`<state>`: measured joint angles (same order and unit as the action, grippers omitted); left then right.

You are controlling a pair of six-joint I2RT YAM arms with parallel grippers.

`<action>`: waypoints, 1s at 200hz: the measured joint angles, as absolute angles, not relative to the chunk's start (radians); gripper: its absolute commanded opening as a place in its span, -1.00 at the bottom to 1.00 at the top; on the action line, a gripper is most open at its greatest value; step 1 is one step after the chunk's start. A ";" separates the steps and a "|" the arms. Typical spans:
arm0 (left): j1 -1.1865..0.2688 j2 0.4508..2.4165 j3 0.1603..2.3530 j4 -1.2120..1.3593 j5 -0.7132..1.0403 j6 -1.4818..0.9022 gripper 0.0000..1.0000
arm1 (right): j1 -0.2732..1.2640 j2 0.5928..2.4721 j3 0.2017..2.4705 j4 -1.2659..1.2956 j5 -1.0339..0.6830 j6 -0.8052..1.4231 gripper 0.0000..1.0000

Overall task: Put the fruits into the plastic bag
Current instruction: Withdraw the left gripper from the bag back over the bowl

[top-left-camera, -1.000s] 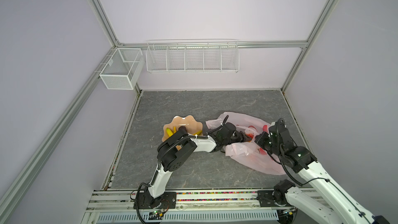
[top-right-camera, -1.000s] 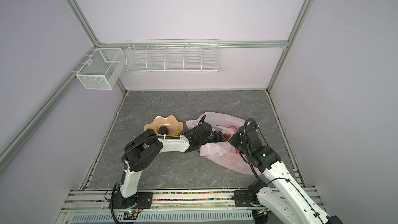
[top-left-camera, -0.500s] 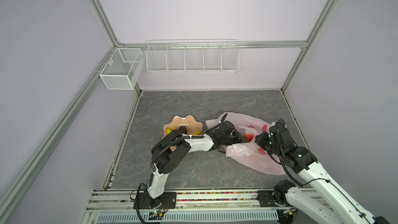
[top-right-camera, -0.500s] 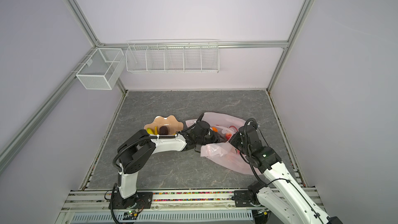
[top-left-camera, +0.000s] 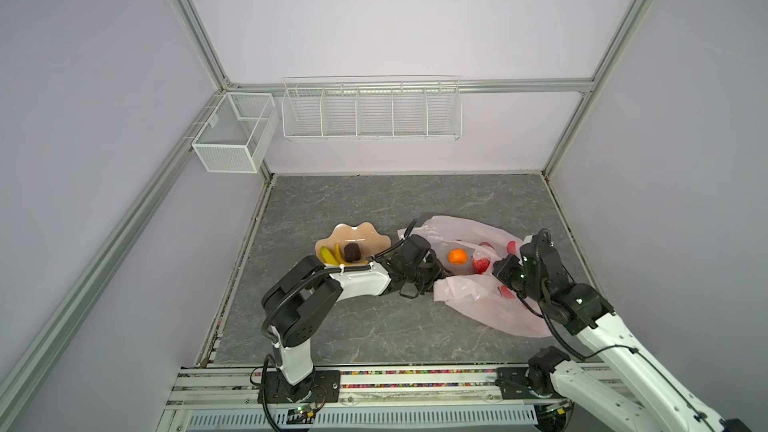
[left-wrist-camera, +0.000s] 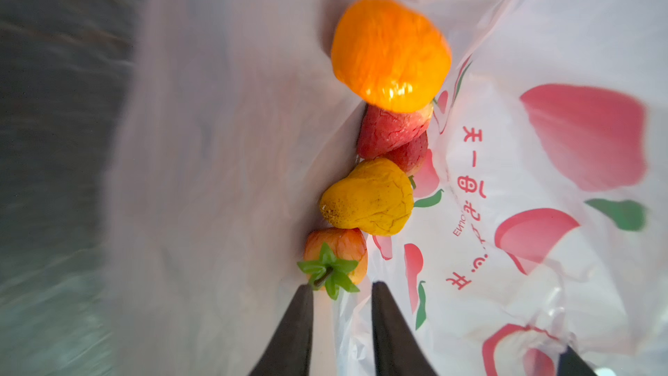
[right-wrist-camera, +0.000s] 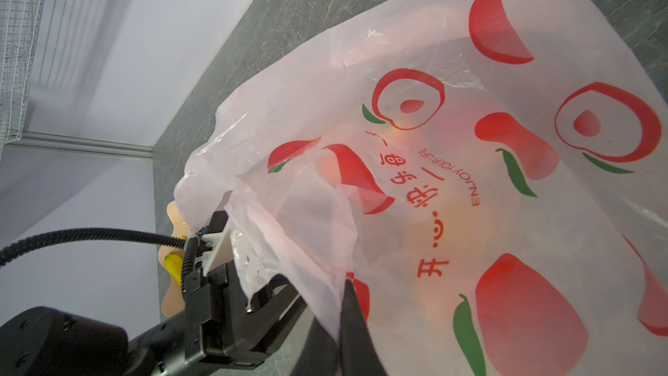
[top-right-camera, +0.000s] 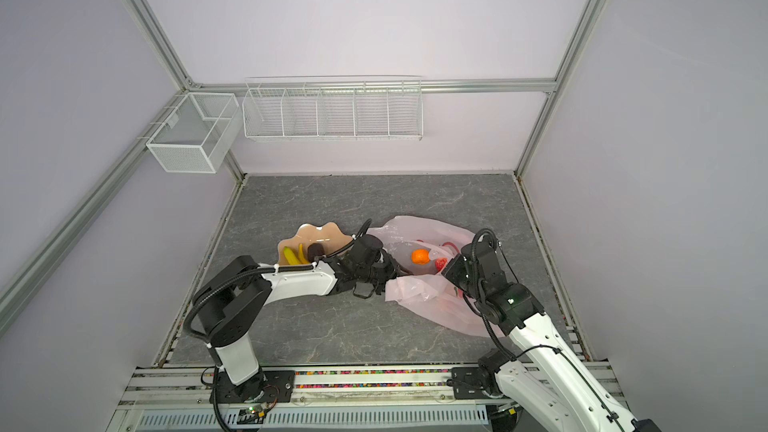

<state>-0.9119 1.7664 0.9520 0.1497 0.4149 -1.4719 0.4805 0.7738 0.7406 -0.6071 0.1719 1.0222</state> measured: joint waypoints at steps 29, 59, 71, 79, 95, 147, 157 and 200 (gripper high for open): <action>-0.871 1.624 0.871 0.072 0.378 -1.431 -0.44 | 0.480 0.766 0.741 -0.612 0.178 1.022 -0.85; -0.822 1.464 0.855 -0.107 0.318 -1.346 -0.43 | 0.480 0.765 0.741 -0.613 0.183 1.021 -0.85; -0.792 1.395 0.856 -0.201 0.290 -1.300 -0.41 | 0.480 0.766 0.741 -0.612 0.184 1.021 -0.85; -0.769 1.352 0.857 -0.263 0.271 -1.272 -0.39 | 0.480 0.767 0.741 -0.613 0.184 1.021 -0.86; -0.720 1.269 0.872 -0.402 0.213 -1.199 -0.09 | 0.480 0.771 0.741 -0.613 0.184 1.021 -0.85; -0.509 1.222 0.973 -0.690 0.131 -0.917 0.69 | 0.480 0.780 0.741 -0.613 0.184 1.021 -0.85; -0.477 1.263 1.002 -0.730 0.122 -0.855 0.72 | 0.480 0.783 0.741 -0.612 0.184 1.021 -0.85; -0.438 1.512 1.187 -0.866 0.053 -0.652 0.74 | 0.480 0.787 0.741 -0.613 0.184 1.021 -0.84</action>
<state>-0.4381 1.5120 1.1873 -0.8658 0.0532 -0.6521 0.4805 0.7868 0.7406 -0.6128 0.1837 1.0210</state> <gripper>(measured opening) 0.872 0.078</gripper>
